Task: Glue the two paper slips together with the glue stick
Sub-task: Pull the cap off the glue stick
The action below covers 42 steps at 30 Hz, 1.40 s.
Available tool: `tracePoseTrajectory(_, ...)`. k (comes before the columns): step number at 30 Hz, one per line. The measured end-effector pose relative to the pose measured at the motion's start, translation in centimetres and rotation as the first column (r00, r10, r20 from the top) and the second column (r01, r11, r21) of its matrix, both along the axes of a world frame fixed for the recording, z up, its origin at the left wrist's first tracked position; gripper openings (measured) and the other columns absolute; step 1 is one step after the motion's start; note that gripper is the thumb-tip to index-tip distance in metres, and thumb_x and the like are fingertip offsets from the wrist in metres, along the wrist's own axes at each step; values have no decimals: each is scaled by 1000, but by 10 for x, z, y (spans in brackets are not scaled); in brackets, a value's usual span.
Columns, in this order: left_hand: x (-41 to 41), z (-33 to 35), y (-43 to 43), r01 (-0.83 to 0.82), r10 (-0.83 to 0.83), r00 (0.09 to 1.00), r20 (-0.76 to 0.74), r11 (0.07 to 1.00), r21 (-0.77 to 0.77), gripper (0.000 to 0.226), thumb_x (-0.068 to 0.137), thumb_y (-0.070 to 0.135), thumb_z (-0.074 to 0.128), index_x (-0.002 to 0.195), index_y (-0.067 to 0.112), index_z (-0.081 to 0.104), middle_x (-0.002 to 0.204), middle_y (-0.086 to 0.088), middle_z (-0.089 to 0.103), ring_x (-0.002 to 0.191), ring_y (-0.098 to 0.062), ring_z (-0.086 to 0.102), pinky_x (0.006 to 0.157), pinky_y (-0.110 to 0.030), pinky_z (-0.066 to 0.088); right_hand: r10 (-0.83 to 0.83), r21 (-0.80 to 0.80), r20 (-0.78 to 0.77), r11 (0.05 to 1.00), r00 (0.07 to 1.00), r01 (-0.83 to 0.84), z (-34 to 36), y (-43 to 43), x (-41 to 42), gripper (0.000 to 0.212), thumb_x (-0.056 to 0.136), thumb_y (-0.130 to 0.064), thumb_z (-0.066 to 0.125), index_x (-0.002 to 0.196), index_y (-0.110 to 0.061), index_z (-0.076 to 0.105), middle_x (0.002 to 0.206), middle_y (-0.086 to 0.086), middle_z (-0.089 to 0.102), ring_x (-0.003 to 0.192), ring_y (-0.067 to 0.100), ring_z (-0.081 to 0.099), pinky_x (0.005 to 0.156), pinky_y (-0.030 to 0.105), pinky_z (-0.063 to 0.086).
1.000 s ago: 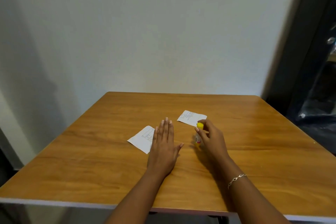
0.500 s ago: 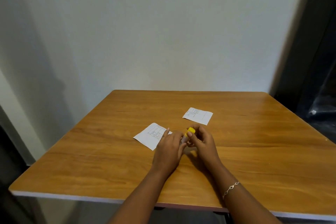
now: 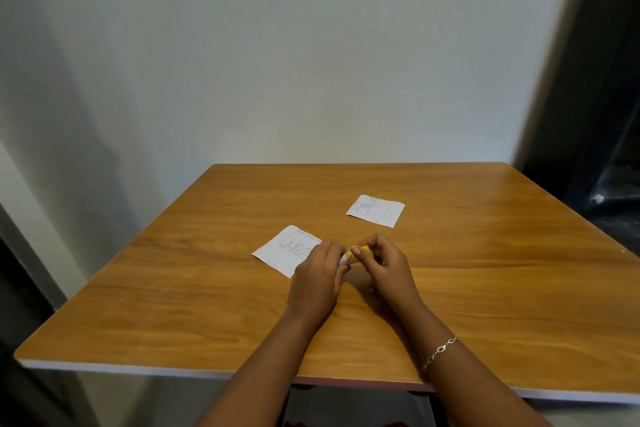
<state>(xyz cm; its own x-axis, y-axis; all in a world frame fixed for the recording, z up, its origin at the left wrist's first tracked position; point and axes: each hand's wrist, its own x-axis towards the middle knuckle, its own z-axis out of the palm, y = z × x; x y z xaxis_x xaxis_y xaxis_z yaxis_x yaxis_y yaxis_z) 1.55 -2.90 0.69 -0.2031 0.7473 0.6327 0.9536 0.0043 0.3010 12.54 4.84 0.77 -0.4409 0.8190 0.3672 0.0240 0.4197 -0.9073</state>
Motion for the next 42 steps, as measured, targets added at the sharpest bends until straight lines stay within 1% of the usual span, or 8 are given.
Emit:
tracePoseTrajectory(3,0,1,-3,17,-17,1000,4,999,28,25,75,3,70,98,11,62,92,-8,69,81,-23,66,55,-29,51,32,82,63,996,998,-37,2,-1,1,8,84,-16,62,82,-12,55,59,-9,50,54,0,46,53,15,34)
tracePoseTrajectory(5,-1,1,-4,16,-17,1000,17,999,40,29,72,2,72,99,11,65,91,-10,70,81,-24,67,58,-29,52,68,129,98,988,993,-80,3,-3,3,9,84,-15,61,84,-14,52,62,-13,48,57,-2,47,55,13,35)
tracePoseTrajectory(10,-2,0,-4,3,-6,998,56,998,59,29,73,2,72,101,9,66,94,-13,71,85,-27,67,65,-29,52,108,156,112,980,988,-125,2,-1,4,13,78,-30,55,84,-19,51,69,1,52,60,5,43,57,18,34)
tracePoseTrajectory(17,-4,2,-6,-25,18,997,80,996,89,22,70,-1,71,85,12,64,85,-6,68,78,-22,63,59,-26,47,133,-24,78,991,988,-131,-2,3,2,11,89,-17,54,83,-8,55,57,-3,51,48,2,44,53,23,36)
tracePoseTrajectory(27,-7,0,-7,-18,8,994,109,995,94,25,69,0,72,92,9,68,89,-11,70,81,-26,66,65,-33,54,153,69,138,984,979,-163,0,4,5,14,88,-16,54,82,-28,49,73,-3,57,63,3,48,60,20,39)
tracePoseTrajectory(32,-6,2,-7,-8,0,998,56,990,142,27,65,-1,76,88,10,69,85,-7,71,82,-21,64,64,-27,52,190,-79,103,980,976,-182,1,3,3,9,91,-21,51,86,-15,55,59,-1,50,49,1,45,51,21,38)
tracePoseTrajectory(38,-5,-1,-5,25,-25,1000,-5,990,139,26,69,2,72,91,15,66,86,-1,71,87,-11,52,57,-28,52,138,-8,124,990,983,-138,-3,6,5,12,88,-17,55,78,-22,53,63,-2,52,59,8,46,59,27,37)
tracePoseTrajectory(42,-5,2,-8,31,-40,997,68,991,129,31,67,-2,69,92,16,67,81,-4,71,80,-19,62,56,-31,55,172,53,120,982,978,-179,0,5,5,9,84,-24,52,76,-29,50,68,-4,52,64,10,44,63,30,37)
